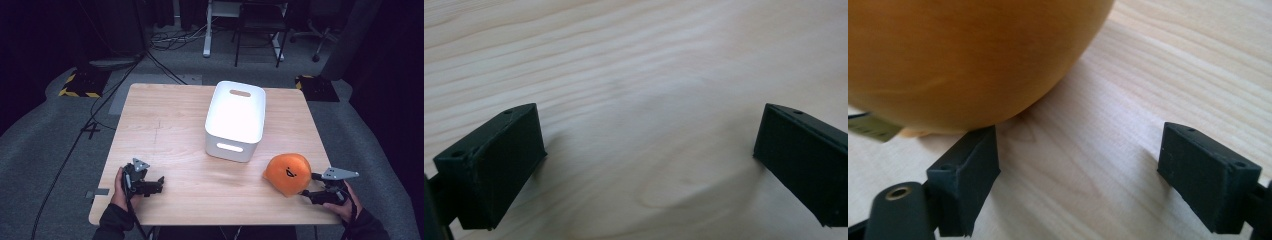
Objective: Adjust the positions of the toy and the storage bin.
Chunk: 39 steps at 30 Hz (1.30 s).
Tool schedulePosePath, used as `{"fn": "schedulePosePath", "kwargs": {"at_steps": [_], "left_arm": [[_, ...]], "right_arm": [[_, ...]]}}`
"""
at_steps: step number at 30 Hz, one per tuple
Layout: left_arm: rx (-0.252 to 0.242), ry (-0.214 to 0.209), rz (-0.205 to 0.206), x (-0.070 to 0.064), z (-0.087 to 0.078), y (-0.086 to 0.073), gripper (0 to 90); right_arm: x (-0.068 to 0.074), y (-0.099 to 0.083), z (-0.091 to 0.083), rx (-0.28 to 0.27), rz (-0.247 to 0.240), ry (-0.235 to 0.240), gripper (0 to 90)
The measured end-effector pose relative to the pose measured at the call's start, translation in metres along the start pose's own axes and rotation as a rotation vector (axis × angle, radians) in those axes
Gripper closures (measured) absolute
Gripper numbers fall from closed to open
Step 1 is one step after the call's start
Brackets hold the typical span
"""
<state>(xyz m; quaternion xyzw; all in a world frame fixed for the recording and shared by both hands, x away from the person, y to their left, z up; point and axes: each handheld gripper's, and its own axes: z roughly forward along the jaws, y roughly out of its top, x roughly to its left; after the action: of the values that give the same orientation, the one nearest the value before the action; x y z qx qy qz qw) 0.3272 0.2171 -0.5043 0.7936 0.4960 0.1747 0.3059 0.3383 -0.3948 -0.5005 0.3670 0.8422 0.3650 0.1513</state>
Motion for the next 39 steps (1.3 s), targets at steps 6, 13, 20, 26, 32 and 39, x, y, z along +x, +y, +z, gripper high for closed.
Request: {"fn": "schedulePosePath", "kwargs": {"at_steps": [6,13,20,26,32,39], "left_arm": [[0.010,-0.063,0.085,-0.007,-0.003,-0.003,0.3],[0.006,-0.082,0.107,-0.008,-0.004,-0.005,0.4],[0.008,-0.088,0.107,-0.008,-0.004,-0.005,0.3],[0.011,-0.090,0.107,-0.008,-0.004,-0.004,0.3],[0.011,-0.091,0.107,-0.008,-0.004,-0.004,0.3],[0.011,-0.092,0.108,-0.008,-0.004,-0.004,0.3]], "right_arm": [[0.001,0.002,-0.010,-0.023,0.009,0.038,16.6],[0.008,0.011,-0.024,-0.080,-0.009,0.054,17.3],[0.014,0.017,-0.031,-0.095,-0.012,0.060,18.2],[0.021,0.024,-0.039,-0.122,-0.030,0.069,18.7],[0.025,0.032,-0.045,-0.158,-0.035,0.069,18.9],[0.024,0.038,-0.048,-0.192,-0.034,0.057,18.6]]}}
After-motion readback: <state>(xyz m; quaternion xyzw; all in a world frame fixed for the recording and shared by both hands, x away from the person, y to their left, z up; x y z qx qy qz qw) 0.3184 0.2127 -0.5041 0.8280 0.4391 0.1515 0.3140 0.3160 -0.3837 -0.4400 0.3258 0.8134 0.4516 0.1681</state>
